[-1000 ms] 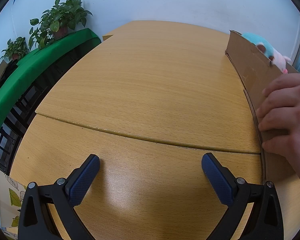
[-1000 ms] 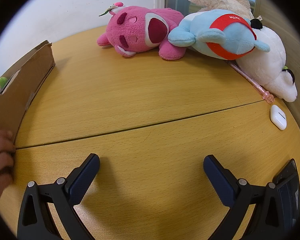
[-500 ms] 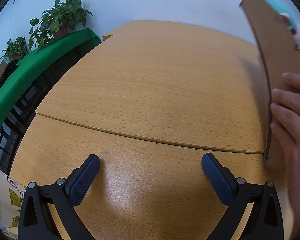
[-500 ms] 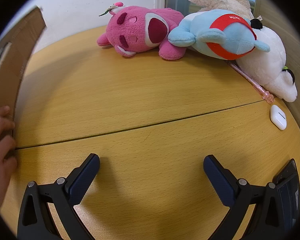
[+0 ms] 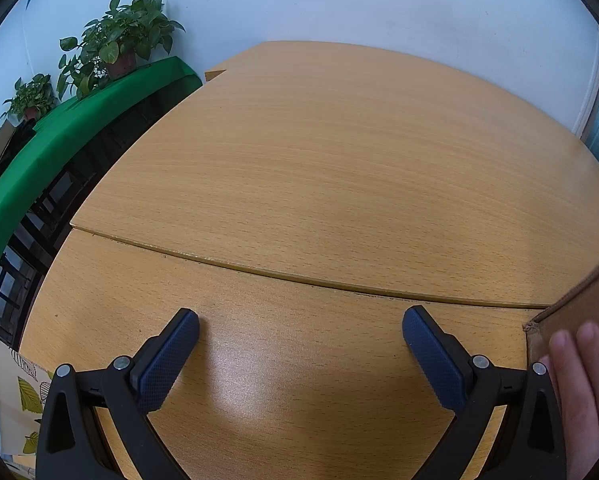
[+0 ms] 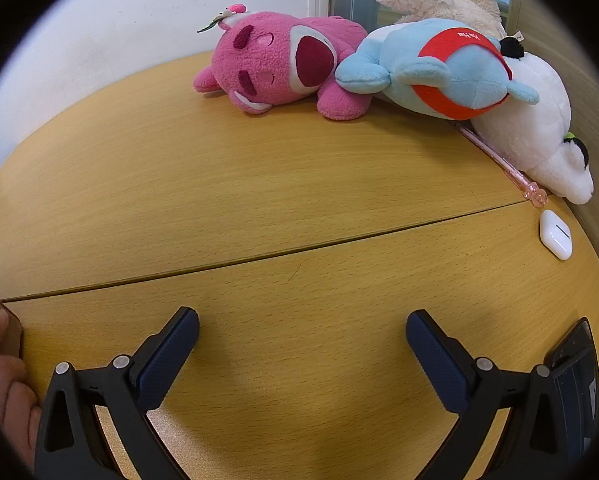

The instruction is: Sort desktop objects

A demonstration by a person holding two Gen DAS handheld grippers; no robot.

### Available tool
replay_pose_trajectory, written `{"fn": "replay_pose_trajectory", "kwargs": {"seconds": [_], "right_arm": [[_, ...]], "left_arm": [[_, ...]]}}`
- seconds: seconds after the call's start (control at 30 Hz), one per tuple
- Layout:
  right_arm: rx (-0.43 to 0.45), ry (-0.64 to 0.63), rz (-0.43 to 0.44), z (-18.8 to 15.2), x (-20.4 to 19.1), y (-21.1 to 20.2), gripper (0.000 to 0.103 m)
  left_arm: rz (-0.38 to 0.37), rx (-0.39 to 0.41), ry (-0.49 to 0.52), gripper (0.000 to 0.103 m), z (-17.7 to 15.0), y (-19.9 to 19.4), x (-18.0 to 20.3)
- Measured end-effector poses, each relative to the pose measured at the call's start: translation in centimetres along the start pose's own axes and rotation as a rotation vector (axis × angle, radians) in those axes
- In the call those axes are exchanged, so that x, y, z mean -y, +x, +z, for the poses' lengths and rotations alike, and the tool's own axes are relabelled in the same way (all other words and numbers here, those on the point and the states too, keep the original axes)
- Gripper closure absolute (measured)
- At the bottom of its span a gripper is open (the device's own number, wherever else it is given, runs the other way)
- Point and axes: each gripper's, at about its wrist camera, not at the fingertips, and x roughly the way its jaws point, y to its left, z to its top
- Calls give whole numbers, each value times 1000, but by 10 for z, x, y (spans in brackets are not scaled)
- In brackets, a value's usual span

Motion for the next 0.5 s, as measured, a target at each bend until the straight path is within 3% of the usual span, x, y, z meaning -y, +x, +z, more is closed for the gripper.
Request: {"fn": "replay_pose_trajectory", "kwargs": {"seconds": [0.5], "right_arm": [[-1, -1, 0, 0, -1, -2, 0]], "left_arm": [[2, -1, -2, 0, 0, -1, 1]]}}
